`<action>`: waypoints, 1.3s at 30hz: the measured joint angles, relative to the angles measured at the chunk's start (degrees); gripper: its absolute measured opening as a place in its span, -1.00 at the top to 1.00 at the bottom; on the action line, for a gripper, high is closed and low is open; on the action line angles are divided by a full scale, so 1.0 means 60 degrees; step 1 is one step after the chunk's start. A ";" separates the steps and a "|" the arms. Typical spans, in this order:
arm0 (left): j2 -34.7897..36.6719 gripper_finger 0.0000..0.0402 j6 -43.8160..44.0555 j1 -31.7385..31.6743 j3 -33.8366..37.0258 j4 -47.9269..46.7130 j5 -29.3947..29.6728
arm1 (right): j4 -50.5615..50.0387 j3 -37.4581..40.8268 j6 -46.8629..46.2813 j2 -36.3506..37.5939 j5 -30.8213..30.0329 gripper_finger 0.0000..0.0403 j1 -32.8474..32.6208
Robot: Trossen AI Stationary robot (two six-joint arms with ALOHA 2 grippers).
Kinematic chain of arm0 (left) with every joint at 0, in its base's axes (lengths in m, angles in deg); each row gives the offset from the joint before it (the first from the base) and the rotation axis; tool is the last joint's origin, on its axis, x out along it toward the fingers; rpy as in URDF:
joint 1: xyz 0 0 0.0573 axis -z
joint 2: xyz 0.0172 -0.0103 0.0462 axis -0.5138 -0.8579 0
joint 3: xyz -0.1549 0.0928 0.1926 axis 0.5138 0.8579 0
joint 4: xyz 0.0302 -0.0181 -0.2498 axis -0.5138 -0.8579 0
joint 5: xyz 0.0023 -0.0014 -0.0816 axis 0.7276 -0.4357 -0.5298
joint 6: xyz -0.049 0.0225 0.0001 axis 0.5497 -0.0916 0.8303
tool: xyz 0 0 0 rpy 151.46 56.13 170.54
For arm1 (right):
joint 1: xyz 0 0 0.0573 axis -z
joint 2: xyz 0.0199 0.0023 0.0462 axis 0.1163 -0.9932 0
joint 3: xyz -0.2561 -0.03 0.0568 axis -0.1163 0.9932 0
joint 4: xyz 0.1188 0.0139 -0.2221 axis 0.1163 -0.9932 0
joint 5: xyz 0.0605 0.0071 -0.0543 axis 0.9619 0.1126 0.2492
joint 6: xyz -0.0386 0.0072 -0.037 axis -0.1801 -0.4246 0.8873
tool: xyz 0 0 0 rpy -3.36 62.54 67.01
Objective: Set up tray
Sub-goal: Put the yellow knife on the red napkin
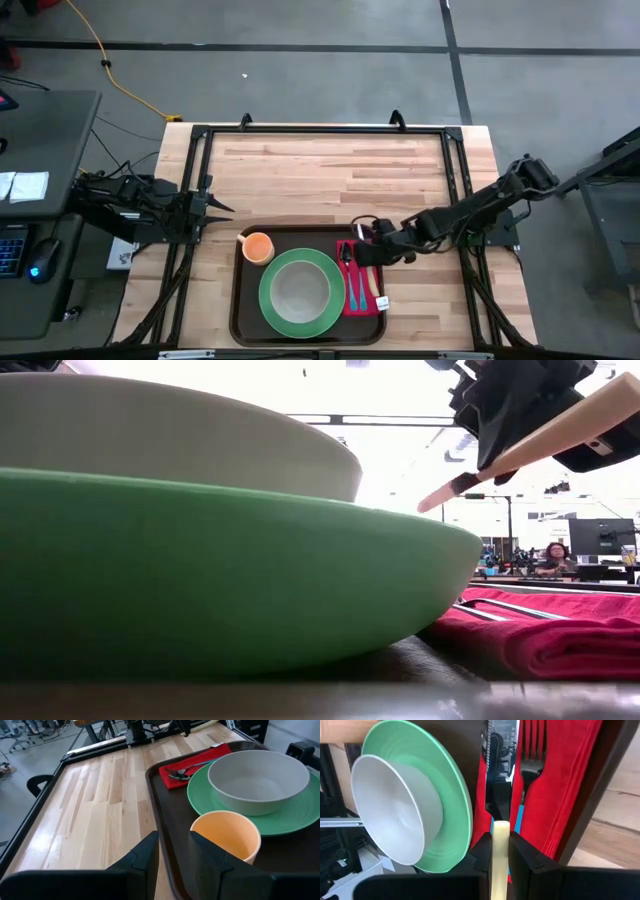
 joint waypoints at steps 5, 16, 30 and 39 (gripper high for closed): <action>0.0000 0.32 -0.0004 0.0000 0.0000 0.0002 0.0000 | -0.0222 -0.0230 -0.0187 -0.0445 0.0183 0.87 -0.0216; -0.0002 0.32 -0.0029 0.0000 -0.0001 0.0000 0.0000 | -0.0379 -0.0253 -0.0467 -0.0642 0.0171 0.88 -0.0346; -0.0001 0.32 -0.0036 0.0000 -0.0001 0.0000 0.0000 | -0.0173 -0.0257 -0.0714 -0.1359 0.0444 0.87 -0.0400; 0.0000 0.32 -0.0044 0.0000 -0.0001 0.0002 0.0000 | -0.0163 -0.0257 -0.0827 -0.1728 0.0552 0.87 -0.0400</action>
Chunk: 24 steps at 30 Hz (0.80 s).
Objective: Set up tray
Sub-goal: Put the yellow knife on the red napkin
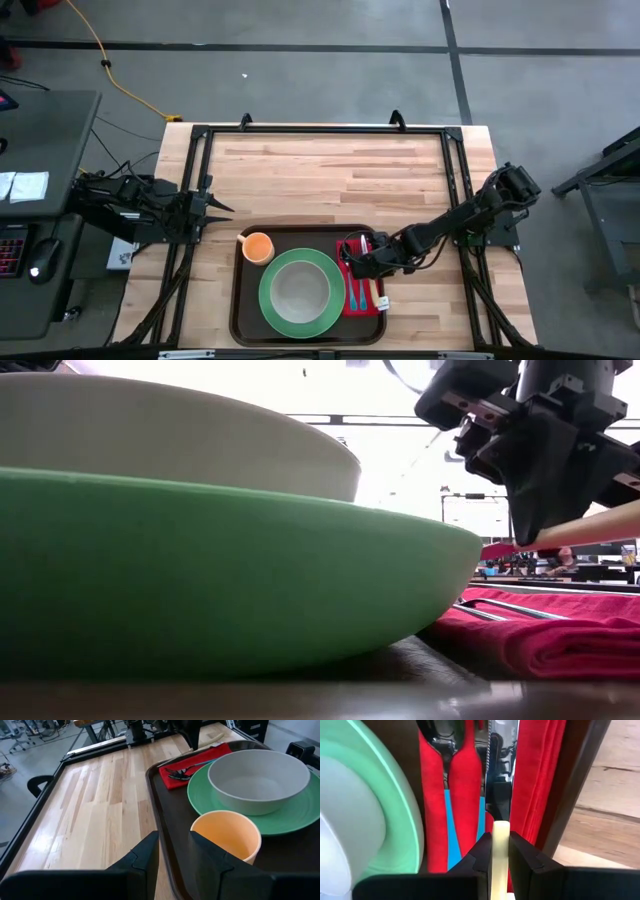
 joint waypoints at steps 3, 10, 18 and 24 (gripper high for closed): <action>0.0000 0.32 0.0000 0.0000 0.0000 -0.0002 0.0000 | -0.0079 0.0000 -0.0025 -0.0010 -0.0057 0.87 0.0000; 0.0000 0.32 -0.0004 0.0000 0.0000 -0.0002 0.0000 | -0.0311 0.0003 -0.0142 -0.0010 -0.0107 0.85 0.0018; -0.0001 0.32 -0.0004 0.0000 0.0001 -0.0002 0.0000 | -0.0278 0.0000 -0.0214 -0.0010 -0.0111 0.85 0.0025; 0.0000 0.32 -0.0004 0.0000 0.0002 -0.0002 0.0000 | -0.0005 0.0003 -0.0419 -0.0010 0.0003 0.84 0.0025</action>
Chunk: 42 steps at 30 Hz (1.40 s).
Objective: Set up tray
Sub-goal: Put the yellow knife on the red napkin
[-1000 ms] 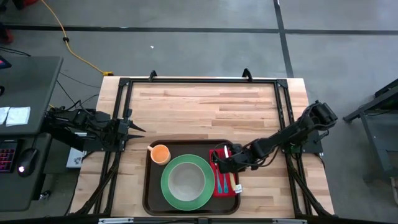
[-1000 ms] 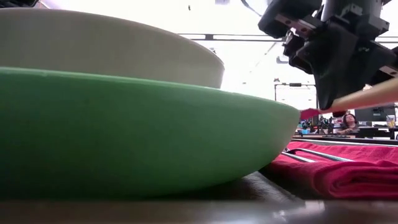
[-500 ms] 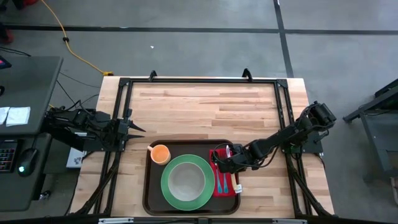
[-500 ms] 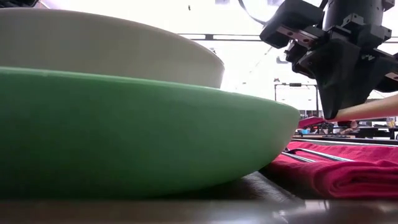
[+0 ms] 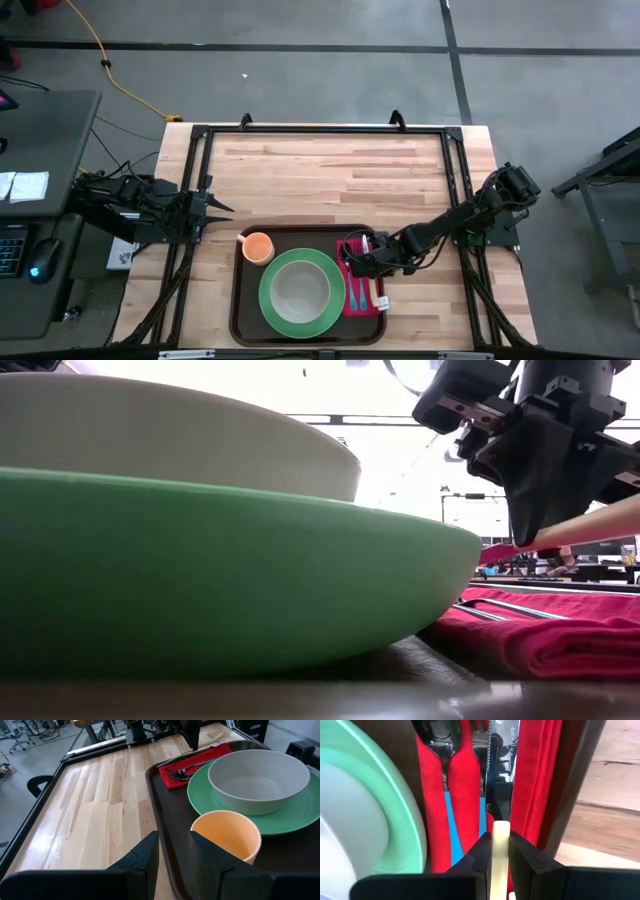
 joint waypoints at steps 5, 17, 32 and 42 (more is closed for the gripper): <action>-0.0001 0.32 0.0000 0.0000 -0.0002 0.0000 0.0000 | 0.0051 -0.0002 -0.0067 -0.0165 0.0165 0.84 0.0000; 0.0000 0.32 0.0000 0.0000 -0.0002 0.0000 -0.0011 | 0.0787 0.0000 -0.0219 -0.0889 0.0541 0.84 0.0000; 0.0000 0.32 0.0000 0.0000 -0.0002 0.0000 -0.0015 | 0.0310 0.0000 -0.0216 -0.0889 0.0385 0.84 0.0188; 0.0000 0.32 0.0000 0.0000 -0.0001 0.0000 -0.0015 | 0.0306 0.0000 -0.0215 -0.0889 0.0537 0.84 0.0266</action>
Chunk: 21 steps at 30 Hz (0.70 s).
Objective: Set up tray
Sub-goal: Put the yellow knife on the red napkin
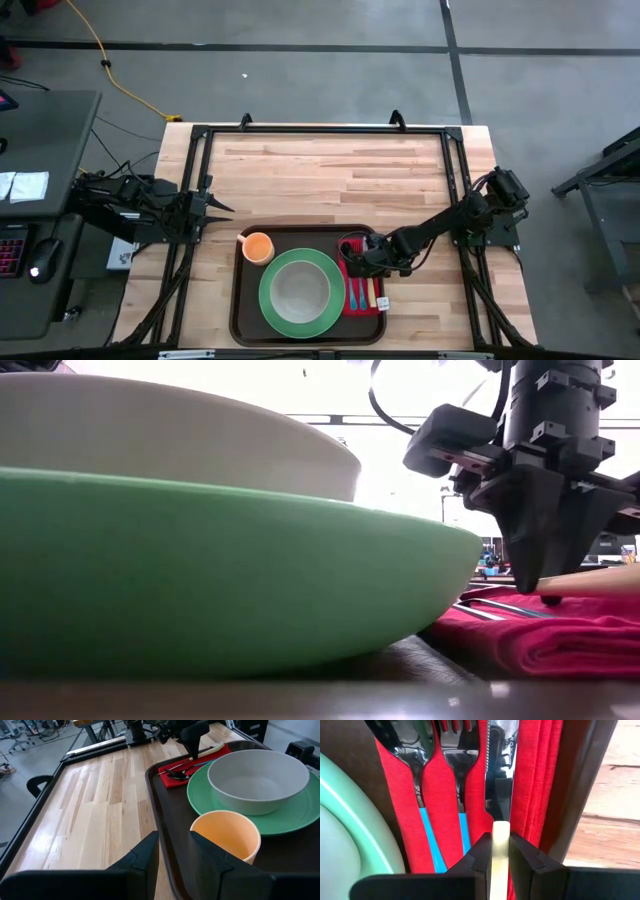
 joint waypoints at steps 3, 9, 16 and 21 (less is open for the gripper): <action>0.0000 0.32 0.0003 0.0000 -0.0001 0.0000 0.0000 | 0.0000 0.0000 -0.0009 0.0000 0.0035 0.84 0.0000; 0.0000 0.32 0.0000 0.0000 -0.0001 0.0000 0.0000 | 0.0043 0.0000 -0.0063 0.0000 0.0096 0.84 0.0000; -0.0001 0.32 0.0000 0.0000 0.0002 0.0000 0.0000 | 0.0171 0.0000 -0.0073 0.0000 0.0102 0.84 0.0000; 0.0000 0.32 0.0004 0.0000 -0.0001 0.0000 0.0003 | 0.0163 0.0000 -0.0072 0.0000 0.0106 0.80 0.0000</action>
